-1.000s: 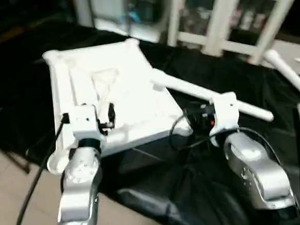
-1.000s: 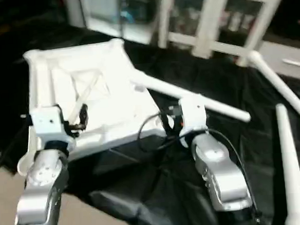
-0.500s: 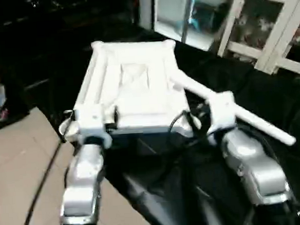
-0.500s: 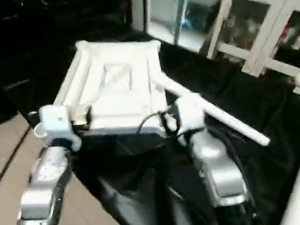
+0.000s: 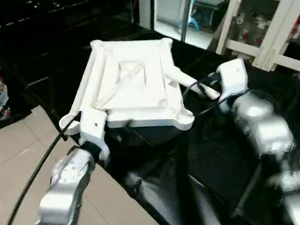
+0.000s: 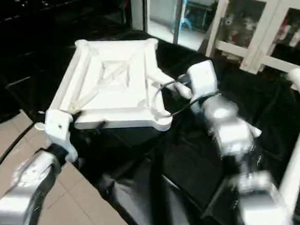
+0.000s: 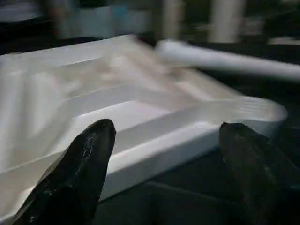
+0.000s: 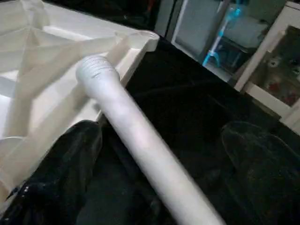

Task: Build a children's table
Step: Pick table leg

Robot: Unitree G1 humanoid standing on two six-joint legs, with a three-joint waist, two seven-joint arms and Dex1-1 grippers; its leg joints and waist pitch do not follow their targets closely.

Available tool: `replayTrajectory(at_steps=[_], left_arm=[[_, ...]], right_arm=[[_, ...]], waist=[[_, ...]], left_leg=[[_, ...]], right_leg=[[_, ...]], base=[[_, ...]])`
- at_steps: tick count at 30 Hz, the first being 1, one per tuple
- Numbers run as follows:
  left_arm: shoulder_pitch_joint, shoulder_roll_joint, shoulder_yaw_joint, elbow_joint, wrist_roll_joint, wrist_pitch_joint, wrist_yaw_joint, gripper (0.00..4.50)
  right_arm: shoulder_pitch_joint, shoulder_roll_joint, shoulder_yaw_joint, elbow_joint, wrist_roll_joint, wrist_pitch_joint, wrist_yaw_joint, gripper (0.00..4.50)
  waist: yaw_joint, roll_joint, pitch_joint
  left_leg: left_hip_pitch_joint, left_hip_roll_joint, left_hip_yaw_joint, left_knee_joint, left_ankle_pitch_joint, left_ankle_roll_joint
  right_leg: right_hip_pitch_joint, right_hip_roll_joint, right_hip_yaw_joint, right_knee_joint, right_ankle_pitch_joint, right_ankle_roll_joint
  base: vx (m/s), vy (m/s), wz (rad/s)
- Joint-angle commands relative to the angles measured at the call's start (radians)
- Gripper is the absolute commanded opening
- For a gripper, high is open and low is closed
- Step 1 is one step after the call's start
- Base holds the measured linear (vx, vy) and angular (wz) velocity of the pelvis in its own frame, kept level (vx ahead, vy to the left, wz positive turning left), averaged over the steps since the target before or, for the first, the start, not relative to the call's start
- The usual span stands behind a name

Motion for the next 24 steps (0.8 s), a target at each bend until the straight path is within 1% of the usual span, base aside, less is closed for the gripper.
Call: replayTrajectory(at_steps=[1, 2, 3, 4, 5, 6, 7, 8, 9, 10, 11, 12, 13, 14, 15, 16, 17, 18, 19, 20, 21, 22, 23, 24], left_arm=[[-0.009, 0.018, 0.0, -0.053, -0.045, 0.01, -0.063, 3.95], [-0.011, 0.024, 0.003, -0.062, -0.053, 0.015, -0.071, 3.95], [-0.013, 0.03, 0.005, -0.071, -0.061, 0.018, -0.08, 3.95], [-0.014, 0.044, 0.006, -0.081, -0.061, 0.024, -0.09, 3.95], [-0.014, 0.049, 0.007, -0.084, -0.061, 0.026, -0.093, 3.95], [-0.014, 0.064, 0.009, -0.096, -0.062, 0.033, -0.103, 3.95], [-0.009, 0.078, 0.015, -0.114, -0.077, 0.053, -0.116, 3.95], [-0.009, 0.079, 0.015, -0.114, -0.077, 0.053, -0.116, 3.95], [0.0, 0.099, 0.023, -0.139, -0.103, 0.076, -0.134, 3.95], [0.017, 0.121, 0.039, -0.191, -0.166, 0.129, -0.161, 3.95], [0.021, 0.126, 0.043, -0.203, -0.18, 0.14, -0.166, 3.95], [0.03, 0.137, 0.052, -0.23, -0.212, 0.167, -0.18, 3.95], [0.038, 0.145, 0.059, -0.252, -0.237, 0.187, -0.19, 3.95], [0.038, 0.146, 0.059, -0.253, -0.239, 0.189, -0.19, 3.95], [0.047, 0.168, 0.067, -0.281, -0.263, 0.215, -0.206, 3.95], [0.048, 0.17, 0.068, -0.284, -0.265, 0.217, -0.207, 3.95], [0.056, 0.191, 0.084, -0.31, -0.295, 0.243, -0.219, 3.95], [0.058, 0.195, 0.09, -0.318, -0.306, 0.252, -0.221, 3.95], [0.062, 0.201, 0.103, -0.331, -0.328, 0.269, -0.224, 3.95], [0.062, 0.201, 0.103, -0.331, -0.328, 0.269, -0.224, 3.95], [0.066, 0.214, 0.117, -0.351, -0.359, 0.296, -0.23, 3.95], [0.066, 0.214, 0.117, -0.351, -0.36, 0.297, -0.23, 3.95], [0.068, 0.223, 0.116, -0.359, -0.367, 0.305, -0.234, 3.95], [0.068, 0.228, 0.117, -0.364, -0.375, 0.313, -0.235, 3.95]], right_arm=[[-0.052, -0.027, 0.01, 0.147, -0.022, -0.083, 0.045, 4.5], [-0.073, -0.038, 0.012, 0.194, -0.024, -0.103, 0.058, 4.5], [-0.096, -0.05, 0.013, 0.245, -0.027, -0.124, 0.073, 4.5], [-0.126, -0.065, 0.01, 0.311, -0.033, -0.145, 0.086, 4.5], [-0.136, -0.07, 0.009, 0.334, -0.035, -0.152, 0.09, 4.5], [-0.164, -0.084, 0.006, 0.394, -0.042, -0.171, 0.101, 4.5], [-0.192, -0.098, 0.004, 0.452, -0.05, -0.194, 0.113, 4.5], [-0.192, -0.098, 0.004, 0.454, -0.051, -0.194, 0.113, 4.5], [-0.221, -0.11, 0.006, 0.517, -0.065, -0.222, 0.129, 4.5], [-0.247, -0.123, 0.008, 0.579, -0.074, -0.255, 0.166, 4.5], [-0.252, -0.126, 0.009, 0.591, -0.076, -0.261, 0.174, 4.5], [-0.264, -0.132, 0.01, 0.62, -0.08, -0.277, 0.193, 4.5], [-0.272, -0.137, 0.01, 0.641, -0.083, -0.288, 0.208, 4.5], [-0.273, -0.137, 0.011, 0.642, -0.083, -0.289, 0.209, 4.5], [-0.282, -0.148, 0.01, 0.668, -0.086, -0.299, 0.218, 4.5], [-0.283, -0.149, 0.01, 0.67, -0.086, -0.3, 0.218, 4.5], [-0.293, -0.16, 0.001, 0.697, -0.08, -0.302, 0.229, 4.5], [-0.297, -0.163, -0.004, 0.706, -0.076, -0.301, 0.235, 4.5], [-0.303, -0.169, -0.015, 0.721, -0.067, -0.299, 0.246, 4.5], [-0.303, -0.169, -0.015, 0.721, -0.067, -0.299, 0.246, 4.5], [-0.306, -0.184, -0.033, 0.747, -0.053, -0.287, 0.263, 4.5], [-0.306, -0.184, -0.034, 0.747, -0.053, -0.287, 0.263, 4.5], [-0.306, -0.19, -0.038, 0.76, -0.056, -0.287, 0.253, 4.5], [-0.308, -0.193, -0.041, 0.77, -0.06, -0.291, 0.251, 4.5]], waist=[[0.009, 0.01, -0.062], [0.006, 0.009, -0.066], [0.01, 0.01, -0.071], [0.01, 0.01, -0.071], [0.014, 0.01, -0.078], [0.017, 0.01, -0.079], [0.019, 0.008, -0.078], [0.024, 0.015, -0.079], [0.031, 0.015, -0.075], [0.033, 0.018, -0.071], [0.035, 0.016, -0.068], [0.037, 0.016, -0.069], [0.037, 0.015, -0.066], [0.039, 0.016, -0.064], [0.043, 0.021, -0.055], [0.045, 0.02, -0.055], [0.048, 0.024, -0.043], [0.049, 0.022, -0.045], [0.05, 0.022, -0.044], [0.052, 0.022, -0.044], [0.053, 0.024, -0.036], [0.056, 0.027, -0.032], [0.057, 0.025, -0.032], [0.057, 0.026, -0.032]], left_leg=[[0.002, 0.069, -0.023, -0.06, -0.158, 0.024], [-0.004, 0.066, -0.023, -0.059, -0.127, 0.034], [-0.004, 0.067, -0.021, -0.054, -0.095, 0.047], [-0.004, 0.067, -0.021, -0.054, -0.095, 0.047], [-0.008, 0.067, -0.021, -0.051, -0.045, 0.074], [-0.009, 0.068, -0.02, -0.048, -0.027, 0.084], [-0.012, 0.067, -0.018, -0.046, -0.015, 0.101], [-0.01, 0.069, -0.018, -0.044, -0.026, 0.101], [-0.009, 0.073, -0.018, -0.046, -0.068, 0.096], [-0.01, 0.072, -0.02, -0.049, -0.082, 0.092], [-0.008, 0.074, -0.018, -0.05, -0.117, 0.079], [-0.006, 0.074, -0.016, -0.047, -0.125, 0.07], [-0.008, 0.073, -0.016, -0.049, -0.127, 0.073], [-0.007, 0.074, -0.013, -0.047, -0.134, 0.071], [-0.008, 0.073, -0.012, -0.05, -0.154, 0.071], [-0.004, 0.074, -0.011, -0.05, -0.183, 0.064], [-0.003, 0.075, -0.01, -0.053, -0.197, 0.061], [-0.001, 0.074, -0.008, -0.052, -0.207, 0.058], [-0.002, 0.074, -0.007, -0.052, -0.204, 0.058], [-0.002, 0.074, -0.005, -0.051, -0.203, 0.058], [-0.003, 0.072, -0.003, -0.052, -0.206, 0.059], [-0.001, 0.073, -0.004, -0.054, -0.217, 0.061], [-0.002, 0.073, -0.003, -0.054, -0.212, 0.063], [-0.001, 0.073, -0.003, -0.054, -0.208, 0.063]], right_leg=[[0.041, -0.135, 0.074, -0.094, -0.092, -0.155], [0.049, -0.132, 0.07, -0.083, -0.019, -0.181], [0.049, -0.13, 0.071, -0.075, 0.061, -0.193], [0.049, -0.13, 0.071, -0.075, 0.061, -0.193], [0.055, -0.13, 0.069, -0.063, 0.158, -0.208], [0.055, -0.129, 0.068, -0.06, 0.191, -0.209], [0.052, -0.127, 0.067, -0.057, 0.227, -0.217], [0.05, -0.132, 0.066, -0.055, 0.221, -0.224], [0.049, -0.136, 0.065, -0.06, 0.166, -0.232], [0.049, -0.134, 0.063, -0.064, 0.138, -0.233], [0.048, -0.138, 0.064, -0.068, 0.091, -0.245], [0.047, -0.138, 0.065, -0.066, 0.078, -0.25], [0.046, -0.135, 0.065, -0.071, 0.064, -0.249], [0.044, -0.132, 0.066, -0.071, 0.04, -0.247], [0.039, -0.132, 0.066, -0.078, -0.009, -0.238], [0.038, -0.133, 0.066, -0.081, -0.069, -0.234], [0.031, -0.132, 0.067, -0.086, -0.109, -0.224], [0.032, -0.131, 0.066, -0.086, -0.138, -0.223], [0.032, -0.13, 0.066, -0.086, -0.147, -0.218], [0.031, -0.13, 0.067, -0.087, -0.154, -0.215], [0.027, -0.127, 0.067, -0.091, -0.176, -0.204], [0.023, -0.128, 0.066, -0.093, -0.206, -0.198], [0.023, -0.128, 0.067, -0.093, -0.214, -0.191], [0.022, -0.128, 0.066, -0.09, -0.212, -0.192]], base=[[0.0, 0.0, 0.0], [0.0, 0.0, 0.0], [0.0, 0.0, 0.0], [0.0, 0.0, 0.0], [0.0, 0.0, 0.0], [0.0, 0.0, 0.0], [0.0, 0.0, 0.0], [0.0, 0.0, 0.0], [0.0, 0.0, 0.0], [0.0, 0.0, 0.0], [0.0, 0.0, 0.0], [0.0, 0.0, 0.0], [0.0, 0.0, 0.0], [0.0, 0.0, 0.0], [0.0, 0.0, 0.0], [0.0, 0.0, 0.0], [0.0, 0.0, 0.0], [0.0, 0.0, 0.0], [0.0, 0.0, 0.0], [0.0, 0.0, 0.0], [0.0, 0.0, 0.0], [0.0, 0.0, 0.0], [0.0, 0.0, 0.0], [0.0, 0.0, 0.0]])
